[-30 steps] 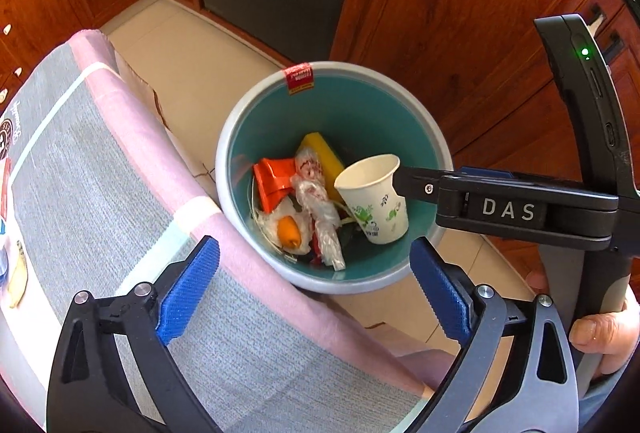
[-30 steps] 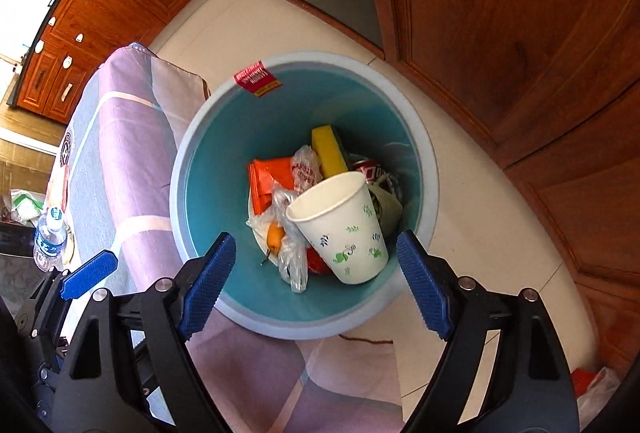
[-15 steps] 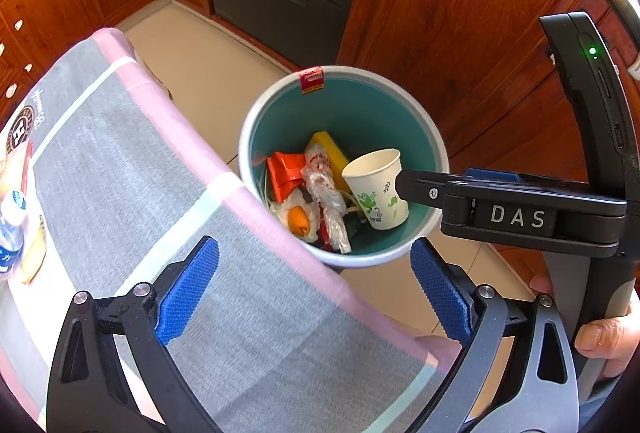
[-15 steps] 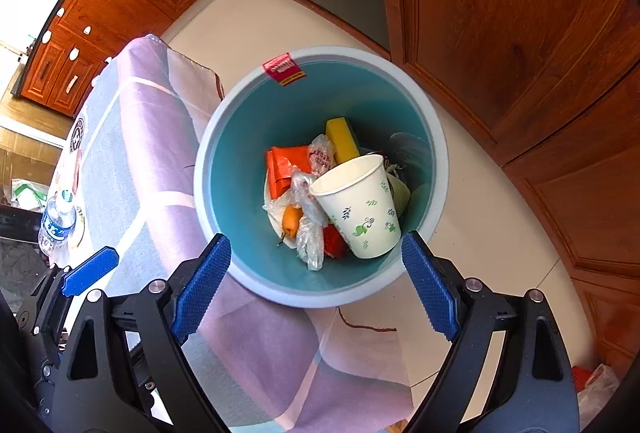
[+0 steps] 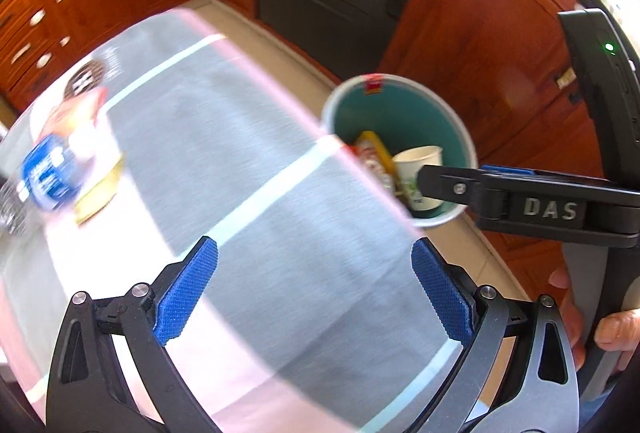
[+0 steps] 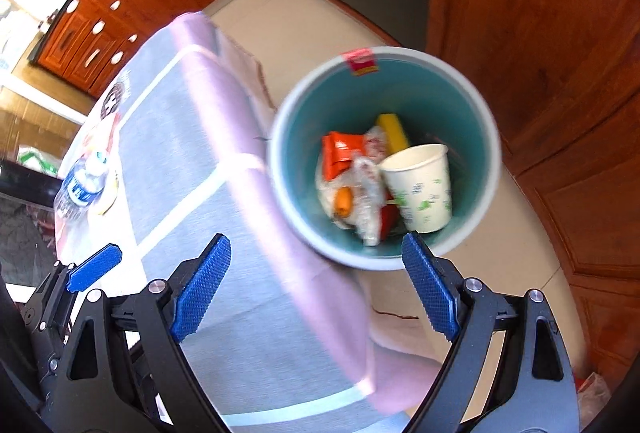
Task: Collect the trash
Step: 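Move both open tools back over the table toward the bottle, then grasp the clear water bottle with the left tool while the right tool grasps the dried husk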
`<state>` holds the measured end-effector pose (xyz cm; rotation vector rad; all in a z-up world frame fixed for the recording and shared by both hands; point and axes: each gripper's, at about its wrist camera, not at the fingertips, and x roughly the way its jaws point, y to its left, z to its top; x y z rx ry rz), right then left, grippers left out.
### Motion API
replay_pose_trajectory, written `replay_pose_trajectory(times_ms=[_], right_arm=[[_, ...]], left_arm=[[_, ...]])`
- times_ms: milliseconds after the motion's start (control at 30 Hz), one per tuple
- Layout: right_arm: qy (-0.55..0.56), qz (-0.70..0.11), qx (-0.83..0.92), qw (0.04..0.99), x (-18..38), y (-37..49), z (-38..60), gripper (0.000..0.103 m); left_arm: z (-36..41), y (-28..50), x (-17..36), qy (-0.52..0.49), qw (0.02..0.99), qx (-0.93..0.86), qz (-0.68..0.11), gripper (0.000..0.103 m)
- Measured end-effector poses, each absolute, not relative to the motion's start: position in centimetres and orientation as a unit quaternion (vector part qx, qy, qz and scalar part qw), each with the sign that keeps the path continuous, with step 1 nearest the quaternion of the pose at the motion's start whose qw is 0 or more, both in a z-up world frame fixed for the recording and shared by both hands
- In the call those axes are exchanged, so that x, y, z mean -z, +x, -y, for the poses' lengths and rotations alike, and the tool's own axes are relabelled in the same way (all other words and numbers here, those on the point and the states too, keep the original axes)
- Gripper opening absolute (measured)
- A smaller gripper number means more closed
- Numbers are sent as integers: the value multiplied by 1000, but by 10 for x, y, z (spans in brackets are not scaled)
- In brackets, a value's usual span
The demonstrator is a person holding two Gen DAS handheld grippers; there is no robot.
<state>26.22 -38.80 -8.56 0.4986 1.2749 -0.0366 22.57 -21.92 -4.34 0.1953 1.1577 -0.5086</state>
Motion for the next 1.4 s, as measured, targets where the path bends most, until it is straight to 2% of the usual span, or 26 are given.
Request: replay_pose_trajectory(times_ms=[533, 933, 967, 1000, 1067, 1200, 1267, 1400], right_arm=[[152, -622, -62, 766, 74, 316, 230, 83], [139, -603, -58, 784, 83, 375, 172, 81], [137, -599, -55, 787, 84, 379, 171, 75], [137, -599, -54, 787, 86, 384, 171, 65], [143, -605, -53, 782, 93, 394, 171, 54], [140, -607, -67, 779, 100, 406, 163, 45], [132, -603, -76, 783, 101, 409, 156, 42], [114, -601, -91, 786, 107, 413, 143, 21]], left_arm=[[17, 266, 45, 8, 830, 115, -546, 98], [-43, 308, 64, -12, 836, 94, -540, 98], [-45, 311, 65, -15, 838, 93, -537, 98], [-45, 314, 66, -18, 840, 92, -535, 98], [-45, 319, 67, -24, 844, 94, -527, 98], [-40, 321, 64, -24, 855, 99, -508, 97], [-36, 321, 62, -21, 860, 103, -499, 92], [-25, 318, 62, -13, 859, 116, -498, 66]])
